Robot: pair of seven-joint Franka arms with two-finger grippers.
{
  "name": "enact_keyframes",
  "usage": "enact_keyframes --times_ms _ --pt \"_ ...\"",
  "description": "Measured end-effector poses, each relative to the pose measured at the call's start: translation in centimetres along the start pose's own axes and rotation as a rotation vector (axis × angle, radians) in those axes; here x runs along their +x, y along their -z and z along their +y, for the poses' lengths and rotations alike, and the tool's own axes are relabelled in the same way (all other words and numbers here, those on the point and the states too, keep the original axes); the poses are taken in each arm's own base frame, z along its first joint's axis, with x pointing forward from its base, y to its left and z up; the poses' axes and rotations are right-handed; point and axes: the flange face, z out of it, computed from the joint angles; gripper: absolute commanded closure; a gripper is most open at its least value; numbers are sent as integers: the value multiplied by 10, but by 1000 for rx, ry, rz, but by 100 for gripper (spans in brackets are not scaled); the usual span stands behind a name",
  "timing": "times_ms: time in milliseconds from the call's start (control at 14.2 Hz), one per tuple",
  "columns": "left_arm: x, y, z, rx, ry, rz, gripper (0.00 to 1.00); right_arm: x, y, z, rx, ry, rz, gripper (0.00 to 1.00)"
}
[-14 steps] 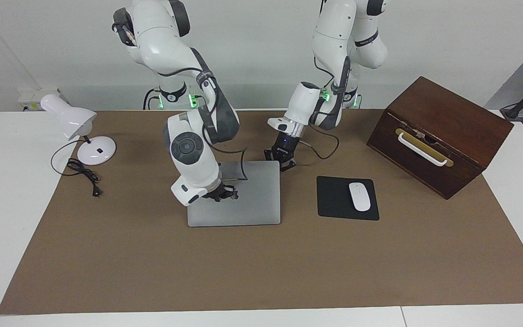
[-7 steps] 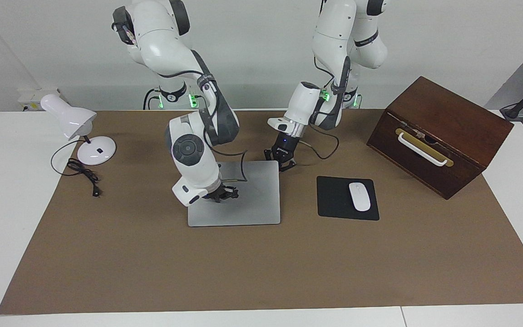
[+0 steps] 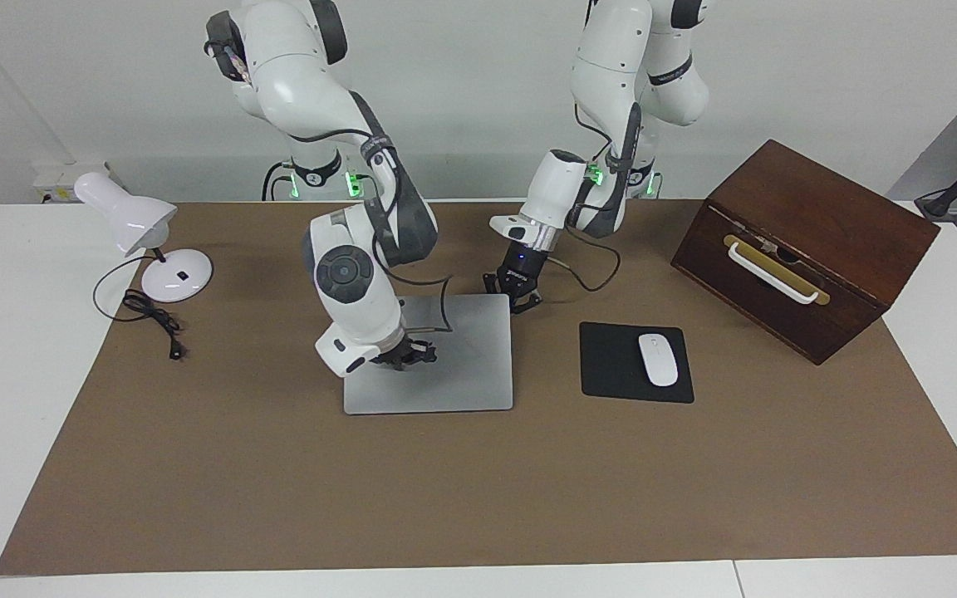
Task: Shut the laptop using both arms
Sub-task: 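Press the screen fully shut onto the base with the right gripper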
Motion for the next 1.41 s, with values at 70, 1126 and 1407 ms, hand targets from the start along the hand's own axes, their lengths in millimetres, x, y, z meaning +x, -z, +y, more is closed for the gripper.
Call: enact_keyframes --times_ms 70,1126,1407 --pt "0 0 0 0 0 0 100 -1 -1 0 0 0 1 100" --pt "0 0 0 0 0 0 100 -3 18 8 13 -9 34 100" --pt "0 0 0 0 0 0 100 -5 102 37 30 -40 69 100"
